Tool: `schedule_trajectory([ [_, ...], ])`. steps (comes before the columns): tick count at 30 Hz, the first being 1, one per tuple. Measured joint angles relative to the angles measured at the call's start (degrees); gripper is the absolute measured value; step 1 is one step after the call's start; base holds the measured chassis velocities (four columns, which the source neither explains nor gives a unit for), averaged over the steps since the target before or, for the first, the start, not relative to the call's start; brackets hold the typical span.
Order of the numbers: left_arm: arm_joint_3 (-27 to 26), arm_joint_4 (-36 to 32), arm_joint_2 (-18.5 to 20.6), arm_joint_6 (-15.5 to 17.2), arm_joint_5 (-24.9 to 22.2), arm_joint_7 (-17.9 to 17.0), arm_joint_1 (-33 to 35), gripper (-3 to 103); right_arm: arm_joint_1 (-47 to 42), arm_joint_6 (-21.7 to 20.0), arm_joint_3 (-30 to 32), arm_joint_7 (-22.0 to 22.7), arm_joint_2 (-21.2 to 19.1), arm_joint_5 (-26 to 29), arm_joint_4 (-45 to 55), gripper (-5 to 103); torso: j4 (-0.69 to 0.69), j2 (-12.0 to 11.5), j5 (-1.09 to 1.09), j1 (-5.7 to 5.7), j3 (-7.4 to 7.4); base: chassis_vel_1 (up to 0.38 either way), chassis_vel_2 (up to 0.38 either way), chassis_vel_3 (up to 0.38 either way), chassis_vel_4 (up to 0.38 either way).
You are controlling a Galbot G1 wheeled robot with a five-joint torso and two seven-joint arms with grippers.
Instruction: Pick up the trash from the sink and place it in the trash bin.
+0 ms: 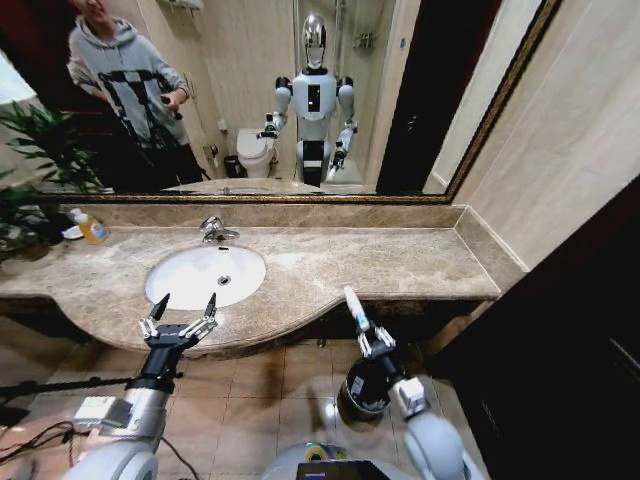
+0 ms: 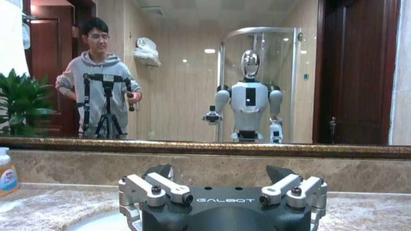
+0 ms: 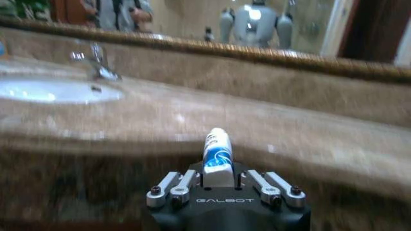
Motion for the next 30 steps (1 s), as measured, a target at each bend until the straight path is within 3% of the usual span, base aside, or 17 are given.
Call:
schedule_trajectory([
  [7,0.0,0.0,0.0,0.0,0.0,0.0,0.0,100,1.4,3.3,1.8,1.0,1.8,-0.6,-12.6,27,0.01,0.0,0.01,0.0,0.0,0.0,0.0,0.0,0.0],
  [17,0.0,0.0,0.0,0.0,0.0,0.0,0.0,100,9.8,1.3,1.4,-0.3,1.7,4.9,-30.6,27,0.0,0.0,0.0,0.0,0.01,0.0,0.0,0.0,0.0],
  [19,0.0,0.0,0.0,0.0,0.0,0.0,0.0,100,14.5,1.3,1.0,1.0,2.1,4.9,-39.0,27,0.02,0.0,0.02,0.01,0.01,0.0,0.0,0.0,0.0],
  [26,0.0,0.0,0.0,0.0,0.0,0.0,0.0,100,21.9,-2.8,1.1,-4.3,2.1,3.9,-54.0,27,0.01,0.0,0.01,0.01,0.01,0.0,0.0,0.0,0.0],
  [30,0.0,0.0,0.0,0.0,0.0,0.0,0.0,100,25.9,-3.0,0.8,-6.6,2.3,3.8,-61.6,27,0.0,0.0,0.01,0.01,0.01,0.0,0.0,0.0,0.0],
])
